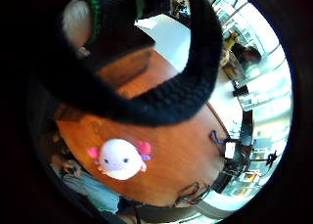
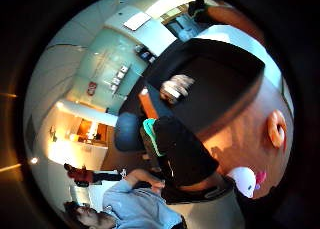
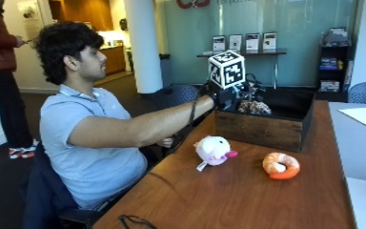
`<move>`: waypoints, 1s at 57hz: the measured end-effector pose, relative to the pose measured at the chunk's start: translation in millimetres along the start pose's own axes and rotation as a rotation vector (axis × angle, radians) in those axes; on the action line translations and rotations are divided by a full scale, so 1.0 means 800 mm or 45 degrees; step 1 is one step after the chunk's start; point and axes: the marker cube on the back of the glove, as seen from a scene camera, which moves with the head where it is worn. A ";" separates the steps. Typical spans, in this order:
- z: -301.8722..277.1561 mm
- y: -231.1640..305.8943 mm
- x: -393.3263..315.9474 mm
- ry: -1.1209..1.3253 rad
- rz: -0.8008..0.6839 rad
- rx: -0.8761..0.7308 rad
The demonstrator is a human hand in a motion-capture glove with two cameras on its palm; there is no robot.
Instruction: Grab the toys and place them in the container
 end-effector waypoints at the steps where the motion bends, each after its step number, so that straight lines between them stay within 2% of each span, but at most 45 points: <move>1: 0.001 0.007 0.007 0.003 0.019 -0.006; 9: 0.019 0.066 0.053 -0.009 0.122 -0.092; 18: 0.054 0.126 0.077 -0.006 0.127 -0.180; 31: 0.162 0.181 0.067 0.033 0.007 -0.467; 35: 0.191 0.184 0.057 0.132 -0.046 -0.386; 41: 0.195 0.180 0.048 0.199 -0.046 -0.305; 50: 0.197 0.180 0.046 0.144 -0.023 -0.253; 57: 0.192 0.176 0.042 0.056 -0.071 -0.076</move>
